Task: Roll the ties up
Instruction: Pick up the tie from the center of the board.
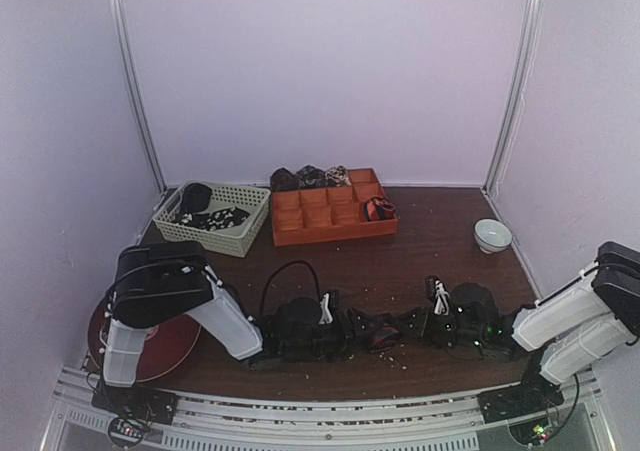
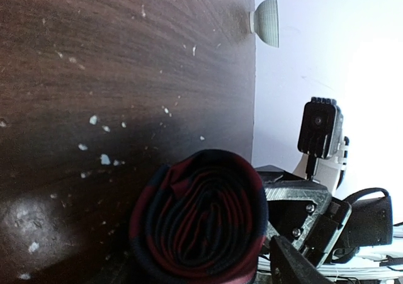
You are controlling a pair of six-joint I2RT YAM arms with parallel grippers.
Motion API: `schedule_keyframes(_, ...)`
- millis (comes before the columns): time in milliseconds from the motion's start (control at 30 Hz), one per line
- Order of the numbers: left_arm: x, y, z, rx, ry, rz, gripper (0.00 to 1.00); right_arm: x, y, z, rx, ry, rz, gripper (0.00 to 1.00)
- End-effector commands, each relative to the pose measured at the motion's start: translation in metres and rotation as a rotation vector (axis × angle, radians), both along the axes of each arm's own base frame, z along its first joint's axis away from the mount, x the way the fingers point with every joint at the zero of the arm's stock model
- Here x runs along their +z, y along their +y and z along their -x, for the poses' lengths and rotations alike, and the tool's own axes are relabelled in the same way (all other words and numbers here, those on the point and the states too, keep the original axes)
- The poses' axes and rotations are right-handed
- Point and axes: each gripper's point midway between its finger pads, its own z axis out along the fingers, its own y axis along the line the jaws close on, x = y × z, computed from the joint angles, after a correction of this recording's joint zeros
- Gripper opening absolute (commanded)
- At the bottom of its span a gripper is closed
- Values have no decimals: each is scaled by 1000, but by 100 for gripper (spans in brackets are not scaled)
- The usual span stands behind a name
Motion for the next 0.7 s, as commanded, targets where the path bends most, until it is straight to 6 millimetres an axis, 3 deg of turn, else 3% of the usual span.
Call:
schedule_keyframes(0,-3,-8,3,-1,12,11,66,-31,-6,27,32,115,49,22)
schedule_keyframes(233,-2,-9,4,-10,-8,2,62,-31,-1,33,33,125,17,23)
schedule_keyframes(467,20,-22,16,-74,-44,73,56,-21,8,36,82,100,-15,23)
schedule_keyframes(667,14,-19,20,-90,-53,33,46,-18,6,32,67,71,5,23)
